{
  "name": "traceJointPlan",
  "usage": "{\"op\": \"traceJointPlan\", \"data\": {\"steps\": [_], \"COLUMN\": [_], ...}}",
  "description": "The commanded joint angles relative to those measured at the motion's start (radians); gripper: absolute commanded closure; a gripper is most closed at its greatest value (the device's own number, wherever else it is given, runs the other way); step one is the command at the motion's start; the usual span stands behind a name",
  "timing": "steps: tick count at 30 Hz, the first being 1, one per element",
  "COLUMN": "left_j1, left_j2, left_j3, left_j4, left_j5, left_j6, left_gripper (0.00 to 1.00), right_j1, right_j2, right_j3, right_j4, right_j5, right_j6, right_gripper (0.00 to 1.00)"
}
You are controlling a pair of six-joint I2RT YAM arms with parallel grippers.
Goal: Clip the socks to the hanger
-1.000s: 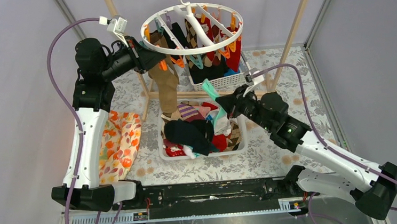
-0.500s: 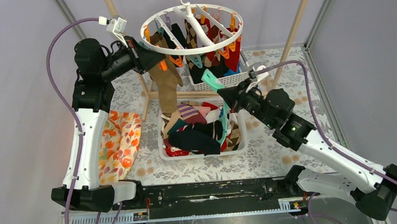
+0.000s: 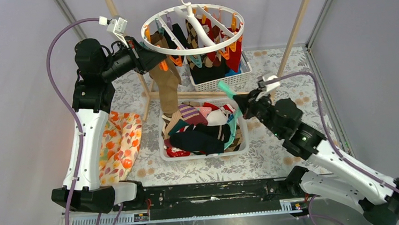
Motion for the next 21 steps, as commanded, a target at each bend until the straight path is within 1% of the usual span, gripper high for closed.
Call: {"op": "traceJointPlan", "data": {"steps": [1,4,7,10,14,17,19,21], "left_j1": [0.008,0.007,0.007,0.007,0.008,0.008,0.008,0.007], "left_j2": [-0.017,-0.015,-0.015,-0.016,-0.018,-0.018,-0.017,-0.016], "left_j3": [-0.010,-0.010,-0.013,-0.012,-0.011,-0.009,-0.013,-0.016], "left_j4": [0.022,0.025,0.030,0.031,0.032,0.031,0.030,0.030], "left_j5": [0.017,0.018,0.020,0.020,0.020,0.018,0.017,0.018], "left_j6": [0.002,-0.002,-0.005,-0.008,-0.006,-0.005,-0.007,-0.005], "left_gripper": [1.00,1.00,1.00,1.00,1.00,1.00,1.00,1.00], "right_j1": [-0.008,-0.008,-0.008,-0.008,-0.007,0.002,0.037,0.097], "right_j2": [-0.099,-0.136,-0.133,-0.091,-0.018,0.055,0.102,0.149], "right_j3": [0.080,0.102,0.112,0.143,0.158,0.117,0.068,0.018], "right_j4": [-0.034,-0.053,-0.051,-0.077,-0.068,-0.031,0.014,0.077], "right_j5": [0.168,0.191,0.136,0.043,-0.153,-0.288,-0.313,-0.296], "right_j6": [-0.089,-0.112,-0.114,-0.121,-0.083,-0.019,0.013,0.027], "right_gripper": [1.00,1.00,1.00,1.00,1.00,1.00,1.00,1.00]}}
